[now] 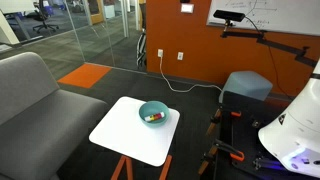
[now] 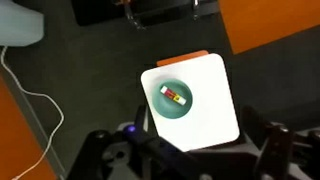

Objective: Take the glue stick out of the blue bowl

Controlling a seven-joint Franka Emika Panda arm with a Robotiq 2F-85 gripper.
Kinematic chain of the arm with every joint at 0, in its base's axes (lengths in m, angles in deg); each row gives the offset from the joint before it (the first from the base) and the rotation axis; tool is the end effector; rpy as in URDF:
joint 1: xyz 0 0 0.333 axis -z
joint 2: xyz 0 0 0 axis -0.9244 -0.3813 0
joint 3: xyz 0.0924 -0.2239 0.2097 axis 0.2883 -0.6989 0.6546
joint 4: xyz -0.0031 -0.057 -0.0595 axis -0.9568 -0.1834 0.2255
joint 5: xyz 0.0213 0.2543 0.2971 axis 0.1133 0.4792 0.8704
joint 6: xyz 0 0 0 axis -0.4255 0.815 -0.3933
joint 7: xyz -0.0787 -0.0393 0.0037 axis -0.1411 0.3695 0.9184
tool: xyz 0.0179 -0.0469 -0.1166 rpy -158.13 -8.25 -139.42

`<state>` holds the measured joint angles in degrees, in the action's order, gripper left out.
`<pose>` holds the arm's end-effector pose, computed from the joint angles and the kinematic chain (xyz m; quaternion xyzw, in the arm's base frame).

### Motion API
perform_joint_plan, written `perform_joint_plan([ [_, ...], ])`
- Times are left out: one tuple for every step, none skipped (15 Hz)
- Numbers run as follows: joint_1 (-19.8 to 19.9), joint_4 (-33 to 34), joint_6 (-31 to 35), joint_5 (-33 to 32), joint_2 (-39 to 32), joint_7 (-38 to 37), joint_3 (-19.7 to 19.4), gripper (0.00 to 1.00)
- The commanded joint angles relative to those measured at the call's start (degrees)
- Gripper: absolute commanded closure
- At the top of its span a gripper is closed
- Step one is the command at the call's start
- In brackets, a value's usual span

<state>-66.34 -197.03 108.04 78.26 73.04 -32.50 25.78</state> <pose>0.4062 0.0544 0.5454 0.9925 -0.0947 -0.0498 0.0586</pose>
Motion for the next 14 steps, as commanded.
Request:
perform_joint_plan([
  [-0.85, 0.12, -0.11, -0.26, -0.09, -0.25, -0.69, 0.0],
  [-0.85, 0.12, -0.11, -0.26, -0.09, -0.25, -0.69, 0.0],
  [-0.85, 0.12, -0.11, -0.26, -0.09, -0.25, -0.69, 0.0],
  [-0.85, 0.12, -0.11, -0.26, -0.09, -0.25, -0.69, 0.0],
  [-0.85, 0.12, -0.11, -0.26, -0.09, -0.25, -0.69, 0.0],
  [-0.85, 0.12, -0.11, -0.26, -0.09, -0.25, -0.69, 0.0],
  [-0.85, 0.12, -0.11, -0.26, -0.09, -0.25, -0.69, 0.0],
  [-0.85, 0.12, -0.11, -0.26, -0.09, -0.25, -0.69, 0.0],
  [-0.87, -0.36, 1.53, -0.47, -0.84, 0.74, -1.01, 0.0],
  [-1.17, -1.12, 3.09, -1.51, -1.71, 3.56, -1.42, 0.0],
  [-1.38, -2.39, 5.83, -3.07, -2.27, 6.34, -1.7, 0.0],
  [-0.98, -3.47, 9.12, -3.67, -3.84, 6.57, -2.13, 0.0],
  [-0.43, -4.03, 11.34, -3.5, -5.97, 5.28, -2.66, 0.0],
  [0.22, -4.72, 13.95, -3.22, -8.45, 2.58, -3.15, 0.0],
])
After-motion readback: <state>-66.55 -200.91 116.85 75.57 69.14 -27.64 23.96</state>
